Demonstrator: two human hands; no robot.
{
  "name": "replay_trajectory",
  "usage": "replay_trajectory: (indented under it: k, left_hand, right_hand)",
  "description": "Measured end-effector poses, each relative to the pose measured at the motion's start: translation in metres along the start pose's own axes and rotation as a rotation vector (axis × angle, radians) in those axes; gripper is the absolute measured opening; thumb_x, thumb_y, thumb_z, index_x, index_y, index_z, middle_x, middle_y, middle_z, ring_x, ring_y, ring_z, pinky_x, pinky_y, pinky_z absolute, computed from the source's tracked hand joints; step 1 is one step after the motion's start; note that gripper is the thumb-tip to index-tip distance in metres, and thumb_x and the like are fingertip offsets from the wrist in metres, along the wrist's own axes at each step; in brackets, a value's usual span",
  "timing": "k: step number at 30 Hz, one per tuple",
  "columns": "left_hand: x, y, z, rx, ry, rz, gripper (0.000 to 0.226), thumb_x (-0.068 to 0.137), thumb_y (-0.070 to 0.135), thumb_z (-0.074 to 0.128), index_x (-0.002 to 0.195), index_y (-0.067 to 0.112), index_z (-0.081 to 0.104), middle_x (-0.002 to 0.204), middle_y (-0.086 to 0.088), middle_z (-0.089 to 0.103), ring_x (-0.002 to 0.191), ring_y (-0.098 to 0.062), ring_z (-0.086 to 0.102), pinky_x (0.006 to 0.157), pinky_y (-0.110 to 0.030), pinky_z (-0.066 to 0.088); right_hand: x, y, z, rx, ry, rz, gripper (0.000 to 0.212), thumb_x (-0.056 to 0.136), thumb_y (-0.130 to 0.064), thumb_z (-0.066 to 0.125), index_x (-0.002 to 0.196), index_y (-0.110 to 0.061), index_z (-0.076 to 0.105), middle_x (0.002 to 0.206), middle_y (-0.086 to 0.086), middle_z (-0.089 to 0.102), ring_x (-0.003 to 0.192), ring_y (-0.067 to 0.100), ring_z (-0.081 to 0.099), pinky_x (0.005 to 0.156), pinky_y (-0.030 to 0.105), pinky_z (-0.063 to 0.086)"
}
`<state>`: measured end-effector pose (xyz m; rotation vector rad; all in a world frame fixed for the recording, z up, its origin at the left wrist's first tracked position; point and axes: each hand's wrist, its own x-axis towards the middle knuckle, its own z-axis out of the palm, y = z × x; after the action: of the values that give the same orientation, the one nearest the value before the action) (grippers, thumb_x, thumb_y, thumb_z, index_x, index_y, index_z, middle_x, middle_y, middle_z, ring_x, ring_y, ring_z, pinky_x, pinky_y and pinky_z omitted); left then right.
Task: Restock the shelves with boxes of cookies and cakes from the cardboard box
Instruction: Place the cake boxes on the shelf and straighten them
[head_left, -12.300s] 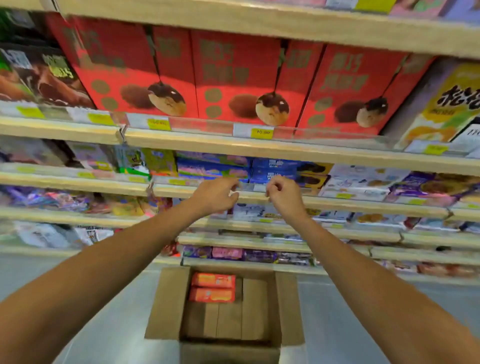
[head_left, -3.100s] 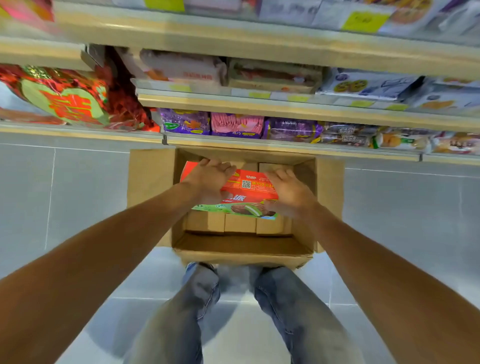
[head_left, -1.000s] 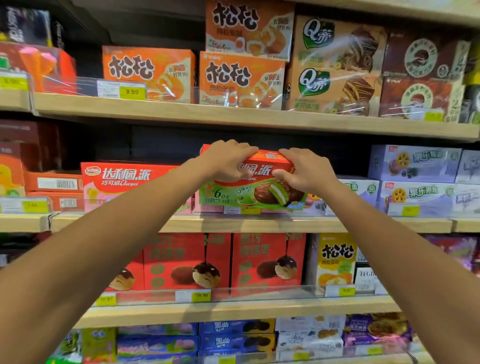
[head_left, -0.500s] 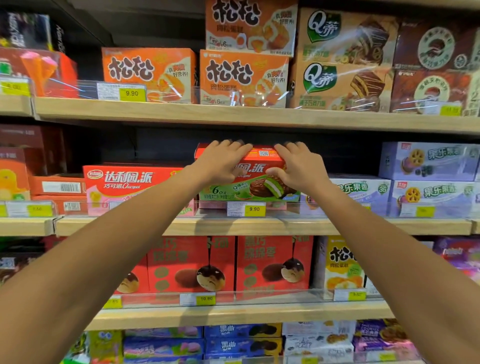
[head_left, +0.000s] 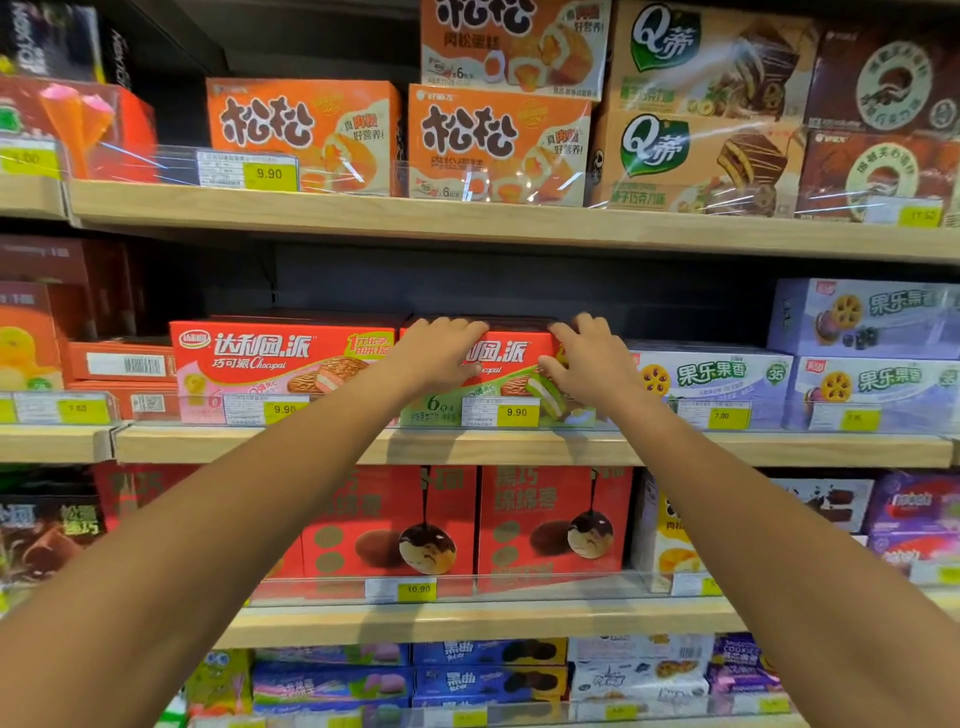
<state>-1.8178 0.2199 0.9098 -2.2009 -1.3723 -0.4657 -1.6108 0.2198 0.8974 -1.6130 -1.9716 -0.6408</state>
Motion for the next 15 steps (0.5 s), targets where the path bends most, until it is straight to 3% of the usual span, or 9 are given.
replay_trajectory:
  k: [7, 11, 13, 15]
  left_hand:
    - [-0.002, 0.001, 0.001, -0.027, -0.003, -0.031, 0.065, 0.091, 0.04, 0.054, 0.146, 0.017, 0.026, 0.144, -0.006, 0.043, 0.131, -0.025, 0.042, 0.109, -0.044, 0.033]
    - [-0.011, 0.007, 0.008, -0.089, 0.117, -0.041, 0.062, 0.092, 0.036, 0.054, 0.145, 0.014, 0.03, 0.145, -0.006, 0.042, 0.133, -0.023, 0.04, 0.112, -0.041, 0.03]
    - [-0.023, 0.013, 0.012, -0.174, 0.245, -0.041, 0.056, 0.092, 0.028, 0.056, 0.141, 0.012, 0.036, 0.144, -0.006, 0.043, 0.133, -0.022, 0.04, 0.111, -0.036, 0.032]
    - [-0.037, 0.018, 0.015, -0.272, 0.341, -0.063, 0.047, 0.092, 0.021, 0.054, 0.135, 0.01, 0.043, 0.138, -0.006, 0.048, 0.127, -0.022, 0.044, 0.104, -0.034, 0.037]
  right_hand:
    - [-0.005, -0.003, 0.003, 0.097, -0.042, 0.019, 0.057, 0.095, -0.038, 0.048, 0.143, -0.012, 0.033, 0.137, 0.012, 0.043, 0.128, 0.027, 0.038, 0.103, 0.042, 0.038]
    - [-0.016, -0.013, 0.01, 0.078, 0.137, 0.045, 0.049, 0.093, -0.03, 0.051, 0.136, -0.007, 0.043, 0.136, 0.014, 0.047, 0.128, 0.029, 0.041, 0.106, 0.044, 0.035]
    - [-0.026, -0.022, 0.015, 0.16, 0.317, 0.086, 0.038, 0.091, -0.018, 0.053, 0.126, -0.002, 0.053, 0.129, 0.017, 0.051, 0.121, 0.031, 0.048, 0.096, 0.042, 0.043]
    - [-0.037, -0.03, 0.019, 0.22, 0.432, 0.086, 0.027, 0.088, -0.01, 0.052, 0.112, 0.0, 0.059, 0.115, 0.016, 0.057, 0.104, 0.031, 0.055, 0.076, 0.037, 0.047]
